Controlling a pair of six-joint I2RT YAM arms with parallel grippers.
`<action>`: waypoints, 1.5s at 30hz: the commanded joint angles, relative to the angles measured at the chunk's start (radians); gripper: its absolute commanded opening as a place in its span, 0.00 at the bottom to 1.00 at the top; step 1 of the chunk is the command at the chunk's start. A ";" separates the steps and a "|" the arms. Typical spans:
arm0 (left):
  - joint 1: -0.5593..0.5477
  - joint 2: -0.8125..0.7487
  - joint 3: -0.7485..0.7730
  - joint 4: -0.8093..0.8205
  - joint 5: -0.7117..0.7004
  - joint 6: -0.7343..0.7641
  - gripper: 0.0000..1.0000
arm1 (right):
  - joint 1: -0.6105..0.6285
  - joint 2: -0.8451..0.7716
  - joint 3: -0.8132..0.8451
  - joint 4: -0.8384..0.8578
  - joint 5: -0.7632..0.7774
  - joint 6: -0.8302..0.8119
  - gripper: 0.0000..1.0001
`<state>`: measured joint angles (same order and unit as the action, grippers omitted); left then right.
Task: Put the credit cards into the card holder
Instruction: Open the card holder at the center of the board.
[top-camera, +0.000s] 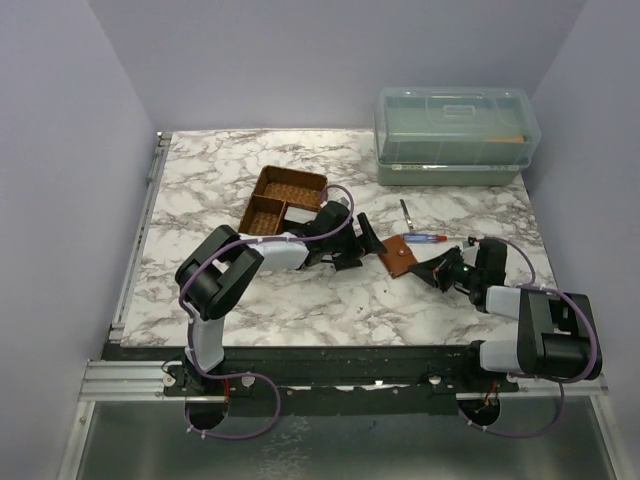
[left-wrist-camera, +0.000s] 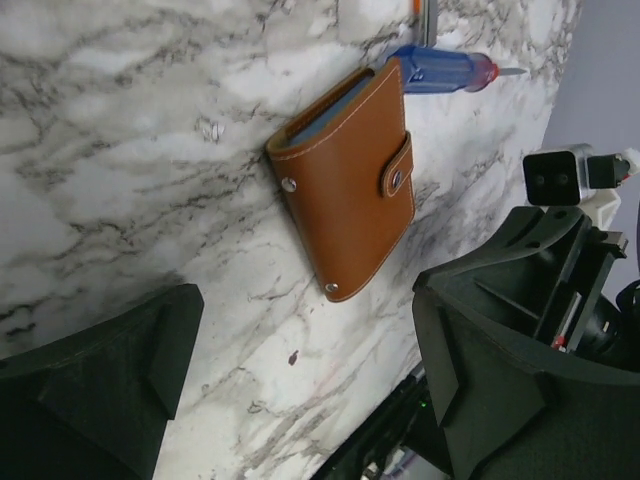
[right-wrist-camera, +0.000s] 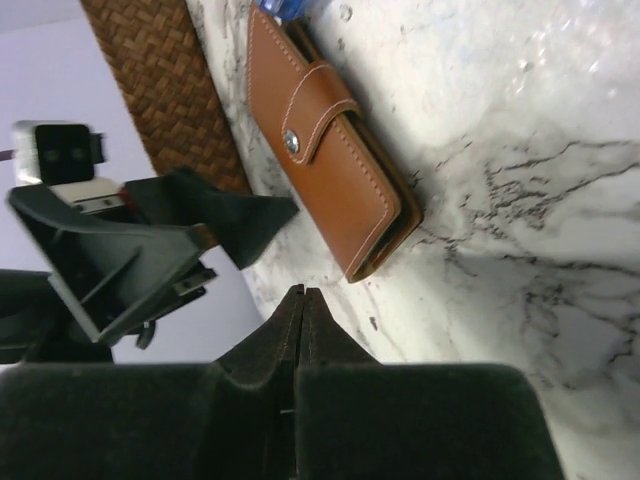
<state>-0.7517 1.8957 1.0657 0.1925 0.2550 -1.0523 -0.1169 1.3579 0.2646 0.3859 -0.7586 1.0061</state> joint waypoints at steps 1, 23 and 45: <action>-0.021 0.035 -0.015 -0.027 0.021 -0.151 0.94 | 0.002 -0.045 -0.040 0.123 -0.054 0.120 0.00; -0.040 0.124 0.068 -0.059 -0.005 -0.136 0.71 | 0.024 0.143 0.309 -0.333 0.118 -0.518 0.39; -0.036 0.224 0.172 -0.028 0.057 -0.124 0.57 | 0.030 0.248 0.159 -0.140 0.110 -0.275 0.13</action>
<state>-0.7849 2.0708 1.2217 0.1852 0.2890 -1.1957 -0.0933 1.5547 0.4786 0.1848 -0.6487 0.6685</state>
